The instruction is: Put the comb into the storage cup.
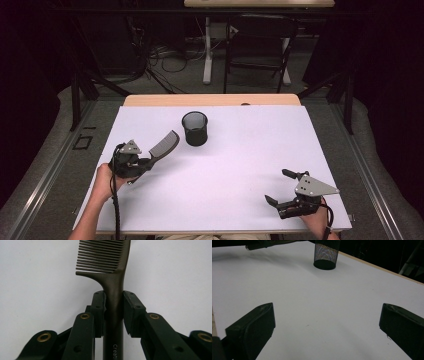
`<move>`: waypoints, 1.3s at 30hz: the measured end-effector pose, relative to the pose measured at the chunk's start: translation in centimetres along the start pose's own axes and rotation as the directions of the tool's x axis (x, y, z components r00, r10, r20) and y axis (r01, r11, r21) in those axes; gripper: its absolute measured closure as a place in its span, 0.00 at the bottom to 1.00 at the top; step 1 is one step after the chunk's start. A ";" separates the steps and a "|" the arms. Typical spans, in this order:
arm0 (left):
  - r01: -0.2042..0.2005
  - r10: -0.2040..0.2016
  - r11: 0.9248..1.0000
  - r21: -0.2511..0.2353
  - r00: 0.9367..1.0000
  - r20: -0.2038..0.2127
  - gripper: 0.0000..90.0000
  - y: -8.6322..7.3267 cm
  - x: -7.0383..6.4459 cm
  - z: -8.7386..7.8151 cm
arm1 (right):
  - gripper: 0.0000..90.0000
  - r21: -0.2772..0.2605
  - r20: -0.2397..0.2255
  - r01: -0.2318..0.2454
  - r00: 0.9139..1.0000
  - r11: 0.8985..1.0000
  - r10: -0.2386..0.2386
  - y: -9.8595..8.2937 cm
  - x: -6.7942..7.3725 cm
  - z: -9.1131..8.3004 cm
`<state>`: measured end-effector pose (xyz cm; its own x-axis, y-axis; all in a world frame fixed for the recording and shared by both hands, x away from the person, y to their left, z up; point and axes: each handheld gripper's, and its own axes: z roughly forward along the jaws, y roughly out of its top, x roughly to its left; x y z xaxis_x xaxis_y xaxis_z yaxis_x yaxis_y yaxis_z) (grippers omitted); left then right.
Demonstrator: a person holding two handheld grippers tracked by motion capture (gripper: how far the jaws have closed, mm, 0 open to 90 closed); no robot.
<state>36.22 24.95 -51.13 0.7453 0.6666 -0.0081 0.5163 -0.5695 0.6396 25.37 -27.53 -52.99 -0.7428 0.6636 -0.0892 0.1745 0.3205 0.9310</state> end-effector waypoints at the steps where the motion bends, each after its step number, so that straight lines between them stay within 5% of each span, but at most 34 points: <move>1: 0.001 -0.001 1.000 -0.004 1.000 -0.003 0.80 0.0 0.0 0.0 | 0.00 0.000 0.000 -0.001 1.000 1.000 0.001 0.0 0.0 0.0; 16: 0.038 -0.040 0.996 -0.080 0.999 -0.021 0.80 -0.2 0.2 -0.5 | 0.00 0.005 0.001 -0.003 1.000 1.000 0.003 0.0 0.0 0.0; 39: 0.072 -0.085 0.977 -0.200 0.995 -0.056 0.80 -0.2 -0.1 -0.5 | 0.00 0.006 0.011 -0.012 1.000 1.000 0.012 0.0 -0.1 0.1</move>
<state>35.84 25.20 -50.88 0.6741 0.7384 -0.0190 0.4736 -0.4123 0.7783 25.53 -27.55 -53.07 -0.7333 0.6749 -0.0824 0.1874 0.3171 0.9297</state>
